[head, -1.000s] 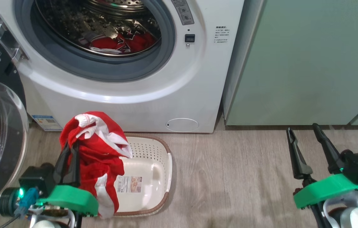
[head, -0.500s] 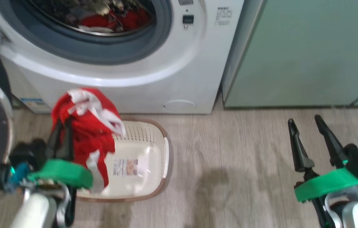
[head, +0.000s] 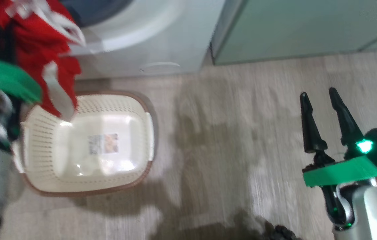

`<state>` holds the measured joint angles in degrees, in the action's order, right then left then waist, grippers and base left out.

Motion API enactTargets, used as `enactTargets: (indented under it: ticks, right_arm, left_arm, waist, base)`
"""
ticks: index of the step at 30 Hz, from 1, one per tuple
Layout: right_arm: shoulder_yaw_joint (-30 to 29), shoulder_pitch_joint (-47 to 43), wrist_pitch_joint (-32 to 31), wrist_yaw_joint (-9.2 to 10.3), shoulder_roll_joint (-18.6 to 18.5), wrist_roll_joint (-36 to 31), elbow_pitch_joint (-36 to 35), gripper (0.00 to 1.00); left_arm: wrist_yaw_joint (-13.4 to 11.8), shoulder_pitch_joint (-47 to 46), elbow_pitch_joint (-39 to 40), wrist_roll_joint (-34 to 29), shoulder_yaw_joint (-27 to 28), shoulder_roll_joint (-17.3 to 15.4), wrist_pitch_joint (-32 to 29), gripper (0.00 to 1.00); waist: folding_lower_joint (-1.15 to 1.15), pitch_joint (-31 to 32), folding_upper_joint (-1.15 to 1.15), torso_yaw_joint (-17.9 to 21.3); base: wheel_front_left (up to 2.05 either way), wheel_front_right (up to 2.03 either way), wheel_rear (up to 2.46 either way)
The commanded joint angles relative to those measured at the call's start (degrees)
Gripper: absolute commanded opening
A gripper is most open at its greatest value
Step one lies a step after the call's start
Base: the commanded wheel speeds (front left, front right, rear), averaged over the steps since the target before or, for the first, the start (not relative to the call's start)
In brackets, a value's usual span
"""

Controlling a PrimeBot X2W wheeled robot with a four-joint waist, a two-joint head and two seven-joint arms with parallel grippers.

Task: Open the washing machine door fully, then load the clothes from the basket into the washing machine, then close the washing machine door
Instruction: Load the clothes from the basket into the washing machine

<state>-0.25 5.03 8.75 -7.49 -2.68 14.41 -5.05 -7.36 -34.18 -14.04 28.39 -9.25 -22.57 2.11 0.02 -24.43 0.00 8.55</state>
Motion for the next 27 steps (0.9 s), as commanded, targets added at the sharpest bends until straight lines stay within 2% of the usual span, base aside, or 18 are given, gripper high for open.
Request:
enactTargets:
  ticks: [1, 6, 17, 24, 27]
  right_arm:
    - [1.8, 1.4, 1.2, 0.00, -0.2, 0.7, -1.0, 1.00]
    - [3.2, 3.6, 3.8, 0.00, -0.2, 2.6, 1.6, 1.00]
    - [7.3, 8.3, 6.2, 0.00, -0.2, 6.7, 5.0, 1.00]
    - [8.3, 9.4, 6.2, 0.00, -0.2, 8.7, 4.0, 1.00]
    - [8.7, 9.6, 6.2, 0.00, -0.2, 9.3, 3.7, 1.00]
  left_arm:
    - [0.6, -4.2, 0.4, 0.7, 2.8, -3.5, -1.1, 0.00]
    - [2.4, -13.7, -5.2, 2.3, 3.2, -6.8, -8.1, 0.00]
    - [3.1, -31.8, -12.7, 2.1, 1.9, -14.2, -25.0, 0.00]
    - [2.9, -38.4, -13.4, 1.1, 1.8, -18.5, -30.0, 0.00]
    - [2.5, -41.7, -12.8, 0.0, 2.2, -20.2, -29.2, 0.00]
  waist:
    - [-0.02, -4.5, 0.00, 4.0]
    - [-0.02, -8.6, 0.00, 6.9]
    - [-0.02, -16.8, 0.00, 12.2]
    - [-0.02, -20.2, 0.00, 15.0]
    - [-0.02, -21.4, 0.00, 15.9]
  base:
    - [0.00, 0.00, 0.00]
    - [0.00, 0.00, 0.00]
    - [0.00, 0.00, 0.00]
    - [0.00, 0.00, 0.00]
    - [0.00, 0.00, 0.00]
